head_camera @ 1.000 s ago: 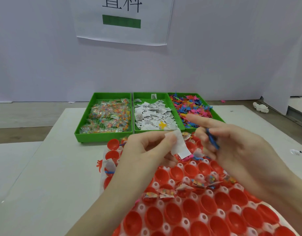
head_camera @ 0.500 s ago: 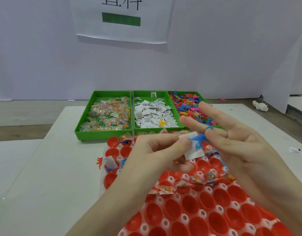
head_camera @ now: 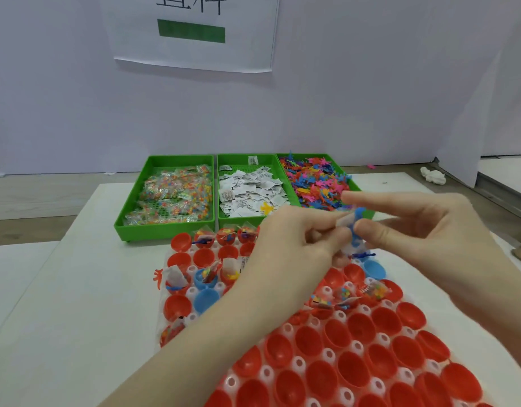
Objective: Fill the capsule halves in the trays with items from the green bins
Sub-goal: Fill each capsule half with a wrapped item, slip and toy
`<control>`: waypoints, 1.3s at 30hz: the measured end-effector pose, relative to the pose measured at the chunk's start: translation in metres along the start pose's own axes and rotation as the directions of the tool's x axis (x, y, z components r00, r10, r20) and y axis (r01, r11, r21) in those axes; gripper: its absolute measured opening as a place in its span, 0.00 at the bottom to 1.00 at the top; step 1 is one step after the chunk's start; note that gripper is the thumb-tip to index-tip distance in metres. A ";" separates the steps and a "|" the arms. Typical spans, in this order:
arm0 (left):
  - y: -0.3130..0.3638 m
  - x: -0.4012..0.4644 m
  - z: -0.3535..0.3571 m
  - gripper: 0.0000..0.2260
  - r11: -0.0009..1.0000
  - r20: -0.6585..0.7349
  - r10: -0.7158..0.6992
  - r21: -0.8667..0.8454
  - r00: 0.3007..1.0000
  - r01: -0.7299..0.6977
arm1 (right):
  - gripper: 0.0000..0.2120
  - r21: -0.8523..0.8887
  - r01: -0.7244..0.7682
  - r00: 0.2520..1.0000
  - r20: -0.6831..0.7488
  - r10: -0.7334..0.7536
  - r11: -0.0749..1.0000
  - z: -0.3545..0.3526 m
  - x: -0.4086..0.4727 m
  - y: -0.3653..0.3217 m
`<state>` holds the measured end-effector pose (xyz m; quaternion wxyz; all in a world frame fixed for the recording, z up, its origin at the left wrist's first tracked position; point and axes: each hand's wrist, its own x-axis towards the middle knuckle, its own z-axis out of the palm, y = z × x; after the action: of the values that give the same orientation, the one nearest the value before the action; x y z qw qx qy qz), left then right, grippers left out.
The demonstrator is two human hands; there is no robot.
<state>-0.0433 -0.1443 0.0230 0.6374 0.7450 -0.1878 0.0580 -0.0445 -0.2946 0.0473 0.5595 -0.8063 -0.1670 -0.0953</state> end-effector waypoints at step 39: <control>-0.055 0.009 0.069 0.18 0.351 0.467 0.037 0.822 0.884 -0.449 | 0.17 -0.699 -0.044 0.961 0.166 0.222 0.713 -0.052 -0.005 0.090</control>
<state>-0.0258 -0.2063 -0.0377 0.0568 0.9286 -0.3510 0.1065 -0.0137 -0.3730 -0.0140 0.2008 -0.9714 -0.1264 -0.0122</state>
